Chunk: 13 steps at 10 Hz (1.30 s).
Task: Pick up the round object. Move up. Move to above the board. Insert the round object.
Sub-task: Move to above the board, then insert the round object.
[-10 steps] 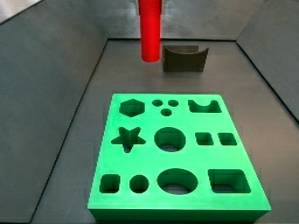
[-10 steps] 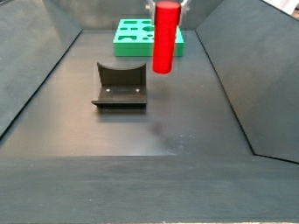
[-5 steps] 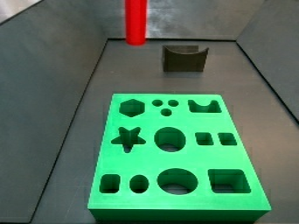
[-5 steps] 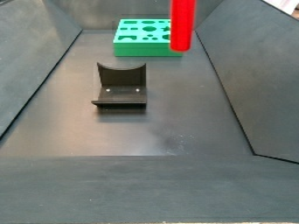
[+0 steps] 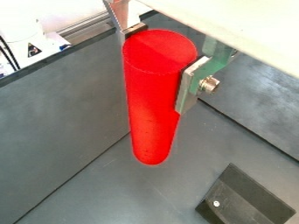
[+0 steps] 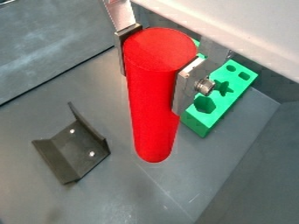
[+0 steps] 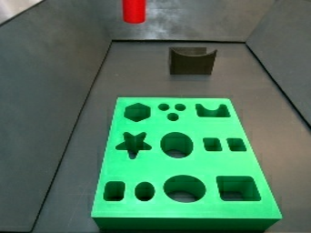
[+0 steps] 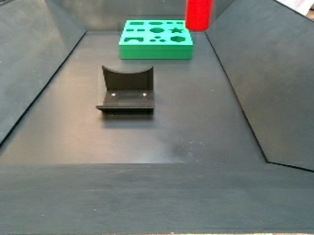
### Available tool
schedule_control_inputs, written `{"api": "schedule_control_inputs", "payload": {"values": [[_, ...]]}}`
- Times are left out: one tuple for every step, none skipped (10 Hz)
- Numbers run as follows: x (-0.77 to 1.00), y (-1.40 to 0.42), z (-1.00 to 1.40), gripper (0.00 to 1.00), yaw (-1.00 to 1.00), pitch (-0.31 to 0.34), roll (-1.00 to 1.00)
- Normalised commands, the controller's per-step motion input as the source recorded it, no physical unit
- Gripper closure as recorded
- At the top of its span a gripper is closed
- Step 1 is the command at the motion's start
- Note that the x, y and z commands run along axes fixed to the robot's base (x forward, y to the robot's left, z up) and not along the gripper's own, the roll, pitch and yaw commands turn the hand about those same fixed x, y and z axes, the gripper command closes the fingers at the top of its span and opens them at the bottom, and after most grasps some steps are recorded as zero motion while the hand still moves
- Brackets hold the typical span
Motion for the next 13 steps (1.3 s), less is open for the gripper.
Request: {"api": "schedule_control_inputs", "payload": {"values": [[0.24,-1.00,0.22,1.00,-0.14,0.130,0.08],[0.25,-1.00,0.23,1.00,-0.08,0.156,0.05],[0.27,-1.00,0.23,1.00,-0.05,0.155,0.01],[0.28,-1.00,0.23,1.00,-0.02,0.149,0.00],[0.29,-1.00,0.23,1.00,-0.01,0.136,-0.01],[0.30,-1.00,0.24,1.00,0.00,0.126,0.00],[0.33,-1.00,0.24,1.00,0.00,0.127,0.00],[0.30,-0.84,0.21,1.00,0.01,0.126,0.01],[0.20,-0.46,0.12,1.00,0.01,0.126,0.02],[0.14,-0.27,0.08,1.00,0.01,0.105,0.02],[0.09,-0.17,0.06,1.00,0.01,0.079,0.03],[0.19,-0.44,-0.96,1.00,0.00,-0.163,0.00],[0.12,-0.65,-0.61,1.00,0.00,-0.287,0.15]]}}
